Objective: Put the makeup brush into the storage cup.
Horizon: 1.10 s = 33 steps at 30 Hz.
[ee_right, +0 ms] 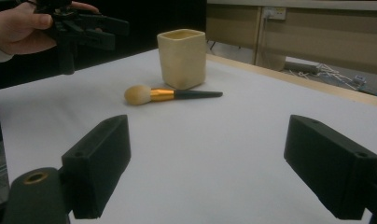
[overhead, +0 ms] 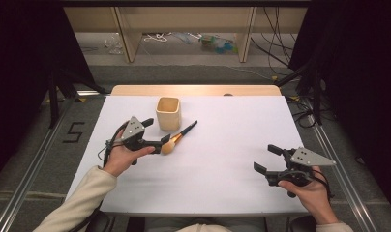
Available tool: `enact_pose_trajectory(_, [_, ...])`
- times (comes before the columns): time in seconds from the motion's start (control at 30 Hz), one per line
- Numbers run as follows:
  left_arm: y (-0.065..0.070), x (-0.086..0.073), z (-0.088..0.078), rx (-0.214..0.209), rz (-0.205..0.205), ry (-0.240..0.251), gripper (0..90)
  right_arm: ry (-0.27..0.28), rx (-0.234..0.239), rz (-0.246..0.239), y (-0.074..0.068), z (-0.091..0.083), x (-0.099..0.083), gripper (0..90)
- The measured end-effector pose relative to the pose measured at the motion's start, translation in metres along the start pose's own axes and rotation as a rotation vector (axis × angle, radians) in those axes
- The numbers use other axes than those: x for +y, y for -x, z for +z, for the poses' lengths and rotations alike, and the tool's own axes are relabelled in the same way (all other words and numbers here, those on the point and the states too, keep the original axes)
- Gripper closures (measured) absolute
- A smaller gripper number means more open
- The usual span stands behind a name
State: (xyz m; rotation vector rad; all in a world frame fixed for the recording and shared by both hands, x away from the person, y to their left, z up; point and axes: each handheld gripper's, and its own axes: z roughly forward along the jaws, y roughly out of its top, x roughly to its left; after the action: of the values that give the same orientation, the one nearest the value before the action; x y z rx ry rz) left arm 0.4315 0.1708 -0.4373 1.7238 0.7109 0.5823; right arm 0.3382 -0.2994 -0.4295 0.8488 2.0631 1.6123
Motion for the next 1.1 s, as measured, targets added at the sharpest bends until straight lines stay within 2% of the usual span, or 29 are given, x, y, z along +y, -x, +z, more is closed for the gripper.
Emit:
enact_pose_trajectory(0.1, [0.001,0.001,0.004,0.000,0.006,-0.003,10.3,0.005,0.004,0.005,0.000,0.001,0.000,15.6])
enact_pose_trajectory(0.13, [0.001,0.002,0.006,0.001,0.009,-0.003,10.3,-0.029,0.000,-0.003,0.000,-0.001,0.001,15.6])
enact_pose_trajectory(0.27, [0.001,0.005,0.013,-0.012,0.007,-0.008,10.7,0.004,0.003,0.007,0.000,0.001,0.000,15.6])
enact_pose_trajectory(0.3, [0.002,0.006,0.015,-0.017,0.007,-0.008,10.8,-0.031,-0.006,-0.006,0.000,-0.001,0.000,15.6])
enact_pose_trajectory(0.33, [0.002,0.007,0.017,-0.017,0.011,-0.008,10.8,-0.013,-0.009,-0.001,0.000,0.000,-0.001,15.6])
enact_pose_trajectory(0.4, [0.002,0.008,0.018,-0.017,0.011,-0.006,10.8,-0.009,-0.005,0.000,0.000,0.000,0.000,15.6])
enact_pose_trajectory(0.47, [0.003,0.010,0.022,-0.015,0.011,-0.002,10.8,-0.027,-0.004,-0.003,0.000,-0.001,0.000,15.6])
enact_pose_trajectory(0.57, [0.002,0.013,0.026,-0.011,0.012,0.001,10.7,-0.010,-0.014,-0.001,0.001,0.000,-0.001,15.6])
enact_pose_trajectory(0.6, [0.003,0.014,0.029,-0.009,0.011,0.002,10.8,0.013,-0.024,0.000,0.000,0.001,-0.001,15.6])
enact_pose_trajectory(0.73, [0.004,0.015,0.034,-0.008,0.025,-0.008,10.8,0.008,-0.022,0.003,0.000,0.001,-0.001,15.6])
enact_pose_trajectory(0.8, [0.004,0.015,0.036,-0.011,0.033,-0.019,10.8,-0.018,-0.006,0.007,0.001,0.000,-0.001,15.7])
enact_pose_trajectory(0.83, [0.005,0.015,0.037,-0.016,0.035,-0.020,10.6,-0.003,-0.001,0.000,0.002,0.001,-0.001,15.7])
enact_pose_trajectory(0.9, [0.005,0.016,0.037,-0.017,0.039,-0.024,10.4,-0.025,-0.002,0.014,0.000,0.001,-0.002,15.7])
enact_pose_trajectory(1.03, [0.006,0.018,0.042,-0.014,0.043,-0.021,10.4,-0.031,-0.010,0.007,0.000,0.000,-0.001,15.7])
enact_pose_trajectory(1.07, [0.006,0.019,0.044,-0.012,0.039,-0.019,10.4,-0.007,-0.014,-0.014,0.002,0.001,-0.001,15.7])
enact_pose_trajectory(1.1, [0.006,0.019,0.044,-0.012,0.039,-0.019,10.4,-0.049,-0.019,-0.001,0.001,-0.002,-0.001,15.7])
